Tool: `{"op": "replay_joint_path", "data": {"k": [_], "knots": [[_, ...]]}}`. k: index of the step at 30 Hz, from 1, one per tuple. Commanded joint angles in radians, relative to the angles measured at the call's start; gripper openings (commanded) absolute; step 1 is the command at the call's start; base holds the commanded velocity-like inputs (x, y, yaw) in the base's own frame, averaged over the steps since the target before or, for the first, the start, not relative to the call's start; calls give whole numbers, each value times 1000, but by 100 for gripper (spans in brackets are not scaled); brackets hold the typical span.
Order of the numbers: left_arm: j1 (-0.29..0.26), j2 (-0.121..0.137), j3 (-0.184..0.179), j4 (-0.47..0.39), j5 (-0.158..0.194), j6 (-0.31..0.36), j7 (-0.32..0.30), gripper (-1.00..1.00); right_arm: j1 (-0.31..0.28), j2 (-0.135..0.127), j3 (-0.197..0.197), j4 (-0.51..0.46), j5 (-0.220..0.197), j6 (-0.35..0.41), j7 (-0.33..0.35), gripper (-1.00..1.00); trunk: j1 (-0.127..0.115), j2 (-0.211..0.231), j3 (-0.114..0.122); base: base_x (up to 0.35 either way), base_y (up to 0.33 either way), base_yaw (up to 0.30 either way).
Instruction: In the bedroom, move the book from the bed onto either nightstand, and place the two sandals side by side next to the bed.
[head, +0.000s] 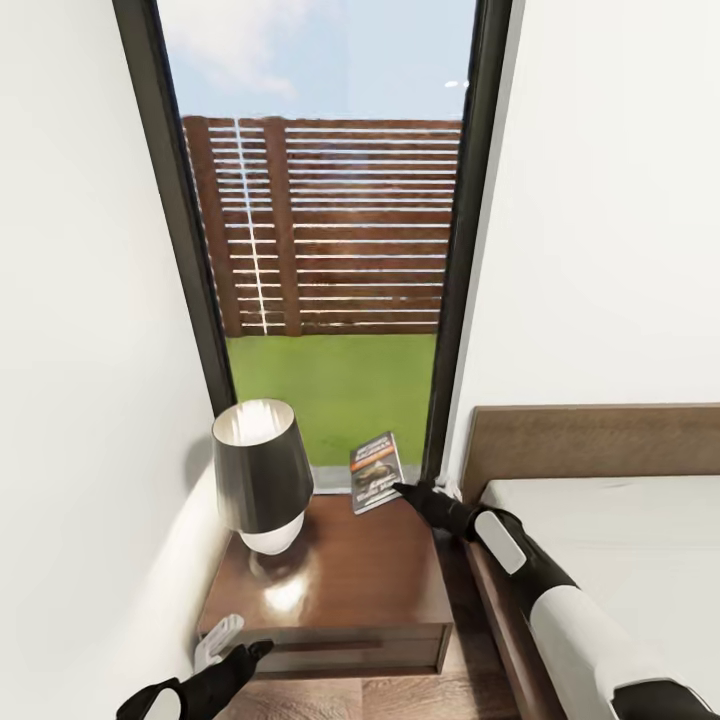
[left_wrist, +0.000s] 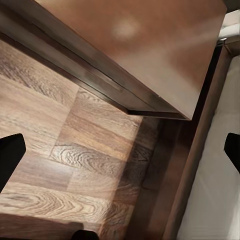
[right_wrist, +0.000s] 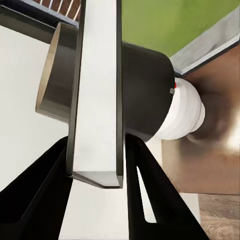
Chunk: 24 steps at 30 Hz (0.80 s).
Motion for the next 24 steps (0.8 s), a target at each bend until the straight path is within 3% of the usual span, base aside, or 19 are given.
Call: {"op": "replay_joint_path", "data": {"k": [1, 9, 15, 24], "knots": [[0, 0, 2, -1, 2, 10, -4, 100, -1, -1, 8, 5, -2, 1, 39, -100, 4, -8, -4, 4, 1, 0], [0, 0, -1, -2, -6, 16, -5, 100, 0, 0, 11, 45, 0, -25, 118, -100, 35, -64, -29, 1, 0, 0], [0, 1, 7, 8, -3, 15, -3, 100, -1, 1, 11, 55, 1, -85, 125, -100, 58, -106, -48, 0, 0, 0], [0, -2, 44, 12, 5, 17, -6, 100, 0, 1, 15, 58, 1, -108, 118, -100, 92, -169, -76, 0, 0, 0]]}}
